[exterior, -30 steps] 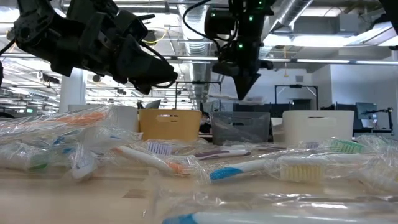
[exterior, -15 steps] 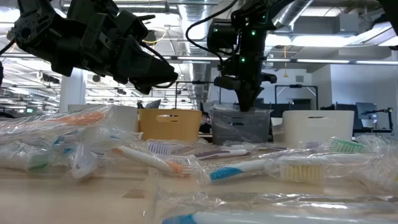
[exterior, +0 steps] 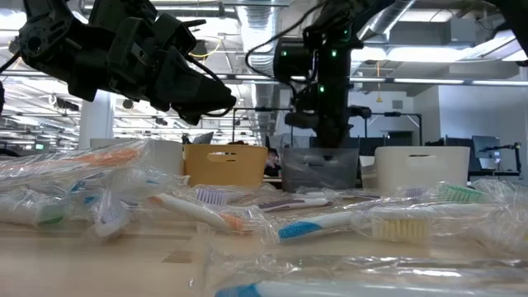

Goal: Pick & Place Toothbrushes
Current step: Put the purple toothbrush into the black transparent bin, then put the blue toothbrush into the orange bin

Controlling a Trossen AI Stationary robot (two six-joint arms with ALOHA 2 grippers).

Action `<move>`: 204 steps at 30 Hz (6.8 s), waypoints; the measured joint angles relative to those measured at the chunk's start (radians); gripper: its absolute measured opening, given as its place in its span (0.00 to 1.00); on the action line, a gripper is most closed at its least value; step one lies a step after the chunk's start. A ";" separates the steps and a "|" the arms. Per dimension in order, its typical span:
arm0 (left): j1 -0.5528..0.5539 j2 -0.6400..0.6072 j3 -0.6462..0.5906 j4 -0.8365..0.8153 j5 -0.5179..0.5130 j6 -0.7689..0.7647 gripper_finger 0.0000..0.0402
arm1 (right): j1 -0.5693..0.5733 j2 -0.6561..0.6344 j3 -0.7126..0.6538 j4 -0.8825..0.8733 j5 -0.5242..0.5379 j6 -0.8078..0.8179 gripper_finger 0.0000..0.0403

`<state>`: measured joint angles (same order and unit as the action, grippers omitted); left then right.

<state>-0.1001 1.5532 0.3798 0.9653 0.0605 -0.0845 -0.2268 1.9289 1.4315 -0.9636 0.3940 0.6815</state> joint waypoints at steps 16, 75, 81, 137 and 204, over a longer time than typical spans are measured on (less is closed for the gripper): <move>0.001 0.000 0.000 0.000 0.000 0.001 0.25 | -0.028 0.101 0.002 0.047 -0.081 -0.034 0.00; -0.138 -0.002 0.094 0.023 -0.009 0.051 0.25 | 0.682 -0.256 0.420 -0.598 0.396 0.213 0.30; -0.166 -0.031 0.277 -0.424 -0.017 0.057 0.25 | 0.810 -0.296 0.305 -0.606 0.477 0.317 0.30; -0.441 0.048 0.376 -1.077 -0.138 0.002 0.25 | 0.905 -0.439 -0.167 -0.385 0.681 0.486 0.30; -0.403 -0.313 0.279 -1.131 -0.301 -0.033 0.04 | 0.929 -0.435 -0.231 -0.294 0.674 0.489 0.30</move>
<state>-0.5036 1.2404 0.6590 -0.1654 -0.2401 -0.1176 0.7023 1.4937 1.2007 -1.2571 1.0683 1.1702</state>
